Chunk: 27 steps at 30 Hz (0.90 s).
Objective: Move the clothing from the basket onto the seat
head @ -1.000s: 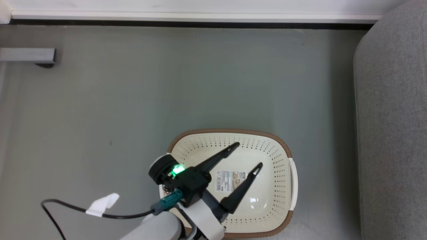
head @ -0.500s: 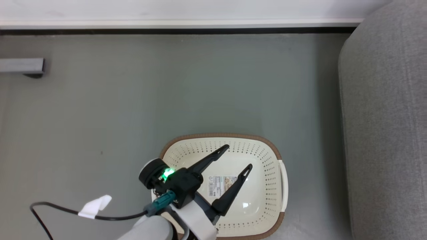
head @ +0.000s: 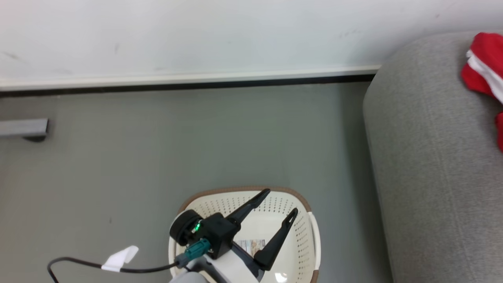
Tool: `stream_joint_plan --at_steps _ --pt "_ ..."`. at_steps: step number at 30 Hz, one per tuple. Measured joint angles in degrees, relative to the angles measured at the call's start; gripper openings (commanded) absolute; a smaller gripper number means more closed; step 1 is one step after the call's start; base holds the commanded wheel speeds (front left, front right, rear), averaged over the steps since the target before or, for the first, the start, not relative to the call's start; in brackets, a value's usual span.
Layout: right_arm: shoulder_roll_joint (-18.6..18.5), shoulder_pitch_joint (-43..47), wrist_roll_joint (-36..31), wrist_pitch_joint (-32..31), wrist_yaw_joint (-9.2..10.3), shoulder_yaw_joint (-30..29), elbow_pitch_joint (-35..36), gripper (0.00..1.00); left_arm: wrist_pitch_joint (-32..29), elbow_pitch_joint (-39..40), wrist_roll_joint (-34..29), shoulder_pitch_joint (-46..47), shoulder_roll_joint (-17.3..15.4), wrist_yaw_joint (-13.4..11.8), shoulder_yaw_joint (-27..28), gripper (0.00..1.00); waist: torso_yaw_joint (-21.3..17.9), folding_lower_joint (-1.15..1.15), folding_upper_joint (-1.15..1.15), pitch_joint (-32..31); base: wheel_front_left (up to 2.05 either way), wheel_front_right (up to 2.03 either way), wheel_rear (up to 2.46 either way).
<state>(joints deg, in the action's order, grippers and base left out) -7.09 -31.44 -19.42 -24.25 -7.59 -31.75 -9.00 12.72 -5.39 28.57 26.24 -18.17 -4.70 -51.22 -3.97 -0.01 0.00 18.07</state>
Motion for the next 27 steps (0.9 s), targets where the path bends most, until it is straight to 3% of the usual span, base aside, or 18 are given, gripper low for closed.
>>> stream_joint_plan --at_steps 4,9,13,20,27 --pt "-6.94 9.35 9.60 1.22 0.02 2.09 -0.20 1.00 0.49 -0.49 0.60 -1.21 0.51 -0.43 0.23 1.00 -0.99 -0.01 0.00 -2.35 0.00 0.00 0.00" --pt "-11.07 17.53 18.44 4.93 0.02 4.31 -3.09 1.00 1.00 -1.20 1.26 -2.71 0.60 -0.66 0.47 1.00 -1.98 0.00 0.00 -4.68 0.00 0.00 0.00" --pt "-13.72 19.44 21.71 9.12 0.02 6.43 -6.17 1.00 1.42 -1.60 1.46 -3.58 0.80 -0.94 0.56 1.00 -2.55 0.00 0.00 -6.43 0.00 0.00 0.00" --pt "-15.34 20.07 25.18 17.44 0.02 11.13 -9.91 1.00 1.62 -2.14 1.78 -4.71 0.97 -1.64 1.21 1.00 -2.98 0.00 0.00 -8.78 0.00 0.00 0.00" --pt "-12.83 19.77 26.06 24.08 0.02 17.04 -10.63 1.00 2.01 -3.60 1.78 -5.81 0.96 -2.61 2.56 1.00 -2.53 0.00 0.00 -9.94 0.00 0.00 0.00"
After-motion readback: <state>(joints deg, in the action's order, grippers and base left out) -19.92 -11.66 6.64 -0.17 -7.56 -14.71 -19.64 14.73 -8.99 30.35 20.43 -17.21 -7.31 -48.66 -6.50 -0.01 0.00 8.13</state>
